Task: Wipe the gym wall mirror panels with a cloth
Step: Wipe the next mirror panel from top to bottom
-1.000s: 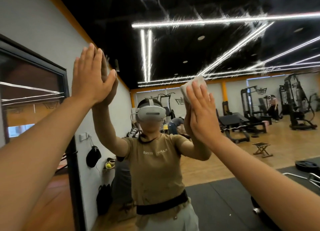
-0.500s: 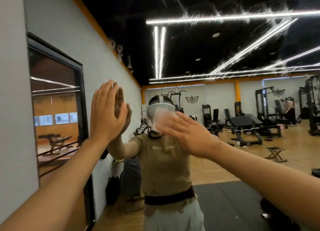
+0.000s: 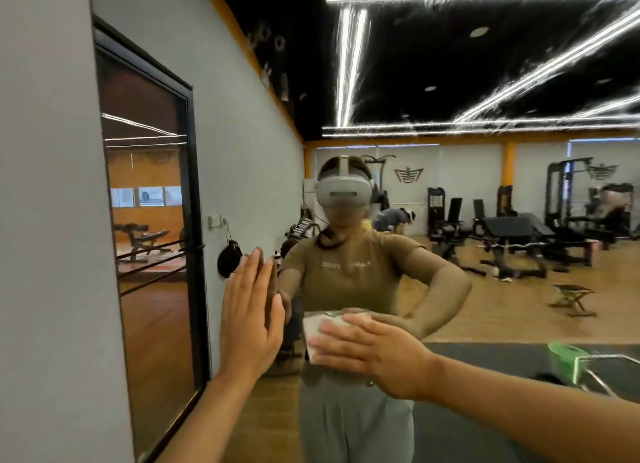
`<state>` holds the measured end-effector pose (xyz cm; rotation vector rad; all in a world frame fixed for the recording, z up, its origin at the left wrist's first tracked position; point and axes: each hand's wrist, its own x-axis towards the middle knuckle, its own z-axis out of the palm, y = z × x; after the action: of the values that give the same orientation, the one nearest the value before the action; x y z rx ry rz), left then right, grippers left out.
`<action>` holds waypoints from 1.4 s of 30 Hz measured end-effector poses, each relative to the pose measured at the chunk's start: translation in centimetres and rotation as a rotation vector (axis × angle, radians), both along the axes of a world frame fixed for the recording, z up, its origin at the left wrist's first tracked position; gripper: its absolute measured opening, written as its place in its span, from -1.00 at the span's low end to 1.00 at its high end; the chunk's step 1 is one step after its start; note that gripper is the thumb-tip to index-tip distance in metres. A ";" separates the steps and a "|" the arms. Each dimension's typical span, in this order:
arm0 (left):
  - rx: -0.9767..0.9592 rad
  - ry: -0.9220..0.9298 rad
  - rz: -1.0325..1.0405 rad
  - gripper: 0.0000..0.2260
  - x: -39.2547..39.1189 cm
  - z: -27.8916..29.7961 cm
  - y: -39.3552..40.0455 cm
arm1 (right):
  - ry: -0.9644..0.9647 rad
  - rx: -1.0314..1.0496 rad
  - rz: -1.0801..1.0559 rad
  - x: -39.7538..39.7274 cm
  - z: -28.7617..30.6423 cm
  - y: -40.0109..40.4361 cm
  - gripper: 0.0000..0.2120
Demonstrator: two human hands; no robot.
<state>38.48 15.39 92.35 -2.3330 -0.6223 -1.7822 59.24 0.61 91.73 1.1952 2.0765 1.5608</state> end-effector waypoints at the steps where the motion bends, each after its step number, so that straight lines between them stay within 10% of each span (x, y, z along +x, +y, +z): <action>1: 0.002 0.009 0.010 -0.49 -0.1 0.0 0.1 | -0.037 -0.039 -0.020 0.5 -0.2 -0.3 -0.23; 13: -0.037 -0.068 0.032 -0.45 0.9 -0.2 -0.7 | 0.754 0.650 0.192 1.2 15.7 -0.8 -0.40; 23: -0.032 -0.085 0.116 -0.27 1.9 0.0 -1.4 | -0.033 -0.041 -0.075 5.1 -6.5 -4.7 -0.18; 35: -0.093 -0.080 0.151 -0.35 2.7 -0.6 -2.6 | 0.830 0.621 0.082 7.7 11.8 -7.6 -0.45; 39: -0.054 -0.099 0.123 -0.53 3.7 -1.0 -3.6 | 0.736 0.439 0.084 7.9 2.9 -7.9 -0.32; 42: -0.057 -0.124 0.113 -0.58 4.1 -1.2 -4.1 | 0.287 0.128 -0.016 9.5 -4.6 -9.6 -0.30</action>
<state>42.57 11.25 91.20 -2.1868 -0.8159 -1.8921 68.71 -8.97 87.13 1.5592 2.1560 1.6163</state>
